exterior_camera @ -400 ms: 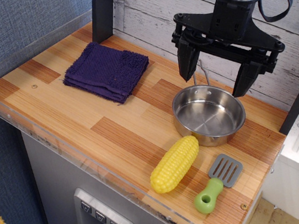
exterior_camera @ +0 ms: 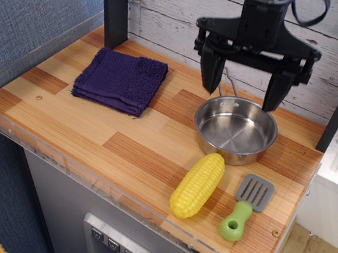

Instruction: Move metal pot to just left of yellow corn

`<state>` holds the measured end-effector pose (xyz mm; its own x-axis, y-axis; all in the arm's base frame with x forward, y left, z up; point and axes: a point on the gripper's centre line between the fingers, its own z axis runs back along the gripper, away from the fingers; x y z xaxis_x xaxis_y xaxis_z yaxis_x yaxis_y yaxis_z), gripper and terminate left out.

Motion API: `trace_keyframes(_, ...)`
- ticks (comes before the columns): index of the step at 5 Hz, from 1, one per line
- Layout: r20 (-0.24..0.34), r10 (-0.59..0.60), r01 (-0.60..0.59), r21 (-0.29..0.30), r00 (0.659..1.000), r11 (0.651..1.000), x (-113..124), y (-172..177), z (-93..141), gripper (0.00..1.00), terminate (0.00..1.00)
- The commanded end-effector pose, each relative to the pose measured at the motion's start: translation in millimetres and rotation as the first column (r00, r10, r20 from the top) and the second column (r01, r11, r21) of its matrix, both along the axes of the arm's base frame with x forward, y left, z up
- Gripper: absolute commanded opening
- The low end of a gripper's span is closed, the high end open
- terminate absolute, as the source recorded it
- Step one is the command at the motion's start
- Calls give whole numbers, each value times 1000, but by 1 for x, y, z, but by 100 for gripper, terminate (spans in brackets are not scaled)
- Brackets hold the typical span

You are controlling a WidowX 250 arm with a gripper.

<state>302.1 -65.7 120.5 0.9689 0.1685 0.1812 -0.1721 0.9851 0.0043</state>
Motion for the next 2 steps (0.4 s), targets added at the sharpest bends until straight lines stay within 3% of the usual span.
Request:
trace_keyframes(1, 40, 112, -112, 11, 993, 994, 18, 41, 8, 100, 0)
trace_keyframes(2, 52, 124, -126, 28, 991, 992, 27, 50, 4, 100, 0)
